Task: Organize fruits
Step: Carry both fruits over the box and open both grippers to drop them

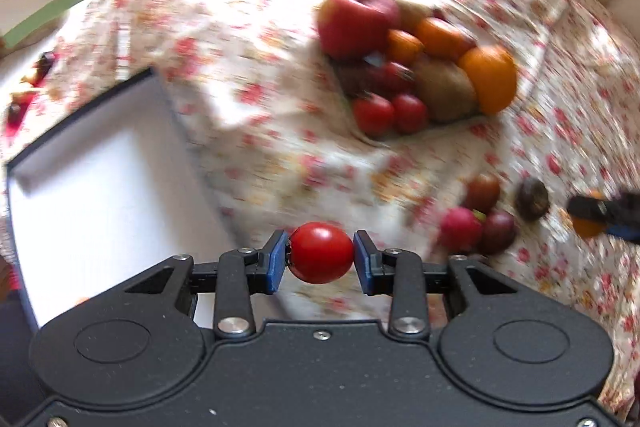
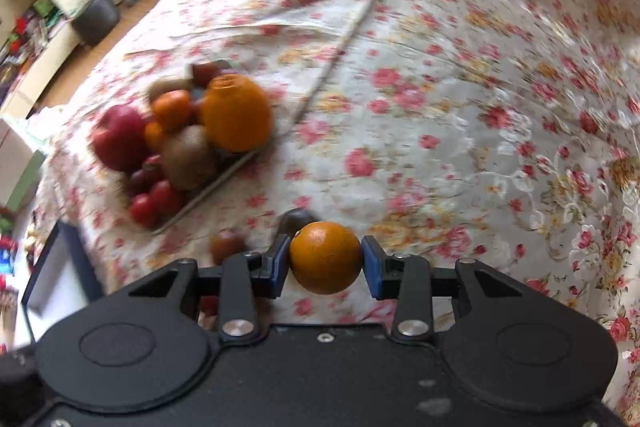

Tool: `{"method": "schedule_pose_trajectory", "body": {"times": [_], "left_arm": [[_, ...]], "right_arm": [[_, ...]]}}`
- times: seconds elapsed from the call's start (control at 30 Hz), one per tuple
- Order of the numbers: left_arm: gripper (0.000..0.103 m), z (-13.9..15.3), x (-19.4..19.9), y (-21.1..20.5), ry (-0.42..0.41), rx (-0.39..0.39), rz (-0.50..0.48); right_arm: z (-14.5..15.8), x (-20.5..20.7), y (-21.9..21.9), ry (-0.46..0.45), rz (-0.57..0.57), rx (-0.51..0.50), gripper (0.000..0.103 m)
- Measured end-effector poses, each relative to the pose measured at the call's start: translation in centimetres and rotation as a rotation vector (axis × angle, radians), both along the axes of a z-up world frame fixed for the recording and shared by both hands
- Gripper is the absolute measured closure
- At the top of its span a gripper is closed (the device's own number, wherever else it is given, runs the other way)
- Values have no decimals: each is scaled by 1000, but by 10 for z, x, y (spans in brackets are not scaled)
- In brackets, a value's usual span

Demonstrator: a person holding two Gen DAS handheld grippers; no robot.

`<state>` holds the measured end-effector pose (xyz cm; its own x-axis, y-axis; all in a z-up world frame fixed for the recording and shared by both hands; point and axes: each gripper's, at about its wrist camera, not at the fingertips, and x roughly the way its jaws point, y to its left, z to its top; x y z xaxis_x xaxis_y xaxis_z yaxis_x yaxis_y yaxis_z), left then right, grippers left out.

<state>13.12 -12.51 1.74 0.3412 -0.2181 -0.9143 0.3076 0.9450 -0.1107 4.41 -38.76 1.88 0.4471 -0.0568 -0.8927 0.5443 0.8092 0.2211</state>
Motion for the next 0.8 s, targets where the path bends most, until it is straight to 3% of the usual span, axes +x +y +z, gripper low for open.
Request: {"method": "schedule_pose_trajectory", "body": {"times": [0.23,0.43,0.63,0.8], "left_arm": [[59,13,33,72,-6,50,161],[59,14,57,120,10,104,278],[59,-1,67,159,40,58,352],[59,-10,73,175,55,58,414]], "right_arm": [[19,13,82,-26,211,55,63],[17,36,177,-1,397,115,63],[-2,53,257,79,503,136,63],[-26,55,290,148,541,114,63]]}}
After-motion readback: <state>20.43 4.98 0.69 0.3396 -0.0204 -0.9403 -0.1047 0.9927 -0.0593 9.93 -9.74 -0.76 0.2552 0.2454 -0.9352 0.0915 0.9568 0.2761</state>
